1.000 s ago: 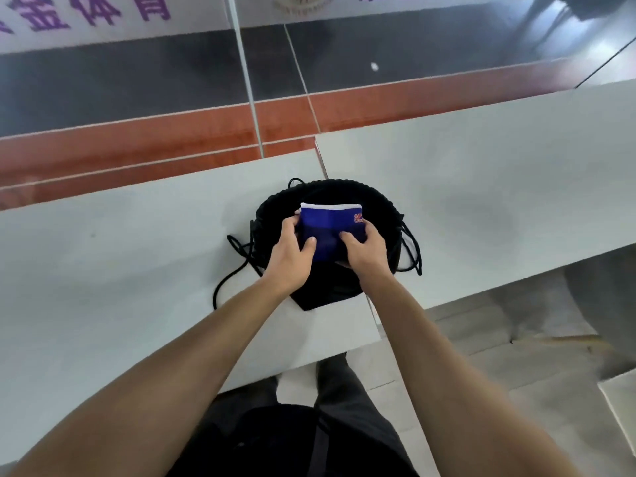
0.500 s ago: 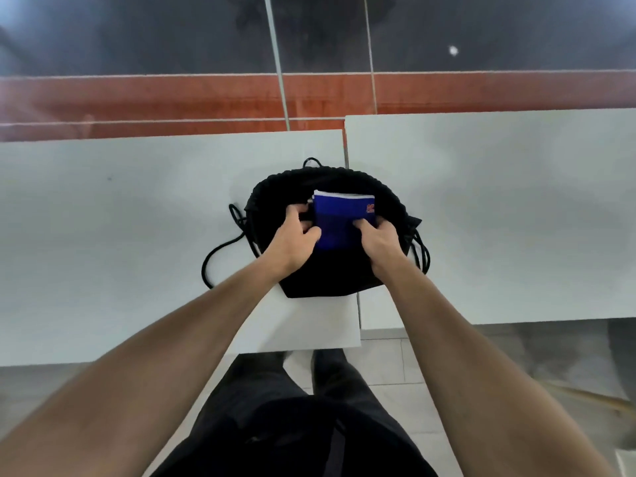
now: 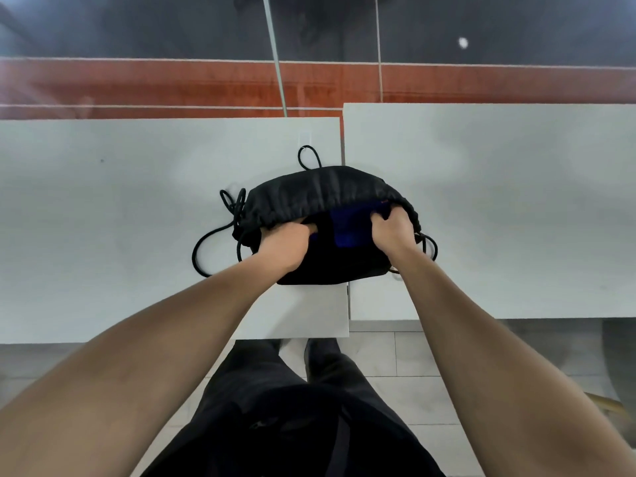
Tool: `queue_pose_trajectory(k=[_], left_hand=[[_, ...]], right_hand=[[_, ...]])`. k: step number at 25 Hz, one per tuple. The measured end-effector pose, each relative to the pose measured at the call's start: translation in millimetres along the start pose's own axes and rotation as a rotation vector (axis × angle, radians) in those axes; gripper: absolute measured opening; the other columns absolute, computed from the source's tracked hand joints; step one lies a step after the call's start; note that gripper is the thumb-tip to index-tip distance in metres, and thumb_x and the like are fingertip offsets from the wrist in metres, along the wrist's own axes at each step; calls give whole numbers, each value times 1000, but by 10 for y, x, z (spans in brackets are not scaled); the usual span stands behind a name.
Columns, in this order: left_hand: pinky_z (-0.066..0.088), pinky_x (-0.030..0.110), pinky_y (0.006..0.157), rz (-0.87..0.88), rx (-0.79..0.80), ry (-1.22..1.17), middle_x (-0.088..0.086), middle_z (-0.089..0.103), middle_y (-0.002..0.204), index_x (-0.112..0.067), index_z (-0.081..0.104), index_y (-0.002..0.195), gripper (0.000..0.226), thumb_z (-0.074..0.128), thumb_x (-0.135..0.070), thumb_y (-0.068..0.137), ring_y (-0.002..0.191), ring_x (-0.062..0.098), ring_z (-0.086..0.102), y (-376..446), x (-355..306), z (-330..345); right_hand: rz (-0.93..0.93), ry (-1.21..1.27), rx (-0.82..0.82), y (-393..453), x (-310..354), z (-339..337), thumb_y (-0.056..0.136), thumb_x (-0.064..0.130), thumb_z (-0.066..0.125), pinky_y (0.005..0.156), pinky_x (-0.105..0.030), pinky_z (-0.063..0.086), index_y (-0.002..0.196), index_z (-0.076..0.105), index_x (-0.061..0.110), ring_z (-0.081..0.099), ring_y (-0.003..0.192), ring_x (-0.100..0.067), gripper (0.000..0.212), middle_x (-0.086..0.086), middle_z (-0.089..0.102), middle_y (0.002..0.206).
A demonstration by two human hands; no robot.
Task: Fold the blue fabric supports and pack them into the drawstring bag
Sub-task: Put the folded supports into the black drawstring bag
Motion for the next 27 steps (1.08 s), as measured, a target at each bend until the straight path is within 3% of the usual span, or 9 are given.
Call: queue_pose_trajectory(k=[3,7,10,15,19,21,23,25,27], left_hand=[[41,45,87,58,-69,8,-2,52,137,-36,60,130,43,42,-13,99,115,38,55,-1,-76,-74],[47,41,86,103,-156,-37,-3,58,132,-31,62,129,39,43,-14,98,114,37,57,-16,-69,-135],[47,39,87,29,-276,-108,7,69,117,-22,64,125,34,48,-12,97,109,37,60,-44,4,-242],[47,42,94,76,-359,-135,6,71,117,-18,66,124,34,52,-11,94,106,35,62,-209,-71,-359],[56,43,70,209,-562,-240,0,72,98,-14,71,105,24,57,-5,88,87,26,63,-682,-107,-601],[52,39,74,278,-595,-194,-3,66,98,-17,67,104,19,63,-14,86,87,22,56,-843,-124,-650],[44,37,92,284,-491,-62,-3,61,115,-22,63,116,39,70,-30,78,104,24,54,-839,-94,-520],[34,42,104,234,-394,147,3,54,133,-25,60,125,61,78,-36,67,121,30,47,-764,21,-335],[34,47,103,169,-377,238,8,55,132,-27,66,118,56,82,-26,65,120,35,48,-699,135,-244]], right_hand=[[-3,-56,29,-30,15,119,101,32,50,91,-40,48,133,52,9,60,110,-34,40,-13,64,123],[-40,-214,-57,-122,-67,158,102,36,49,96,-46,48,136,46,9,60,114,-42,43,-18,64,123],[-110,-390,-157,-181,-32,111,99,40,53,102,-51,45,135,46,7,54,124,-40,49,-19,59,132],[-362,-271,-257,-335,106,-155,100,27,51,98,-42,44,122,61,11,55,117,-32,30,-9,65,120],[-436,-112,-472,-532,-18,-682,92,13,54,96,-41,45,121,60,17,54,107,-26,30,-3,63,111],[-283,-137,-366,-390,-129,-690,90,21,54,108,-38,34,138,46,22,50,120,-25,49,-1,57,129],[-164,-238,-157,-226,-232,-548,93,31,50,118,-41,24,146,35,26,46,129,-26,56,0,56,136],[-172,-322,-69,-174,-275,-465,97,32,43,117,-46,26,137,45,22,50,124,-32,42,-4,64,127],[-214,-376,-131,-177,-239,-522,102,29,37,107,-48,34,121,52,14,55,111,-37,28,-10,67,113]])
Point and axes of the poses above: each hand's wrist, its own y-axis towards the middle knuckle, its own z-axis out of the palm, x = y × z, the point moved 10 cm from there along y, towards the middle knuckle
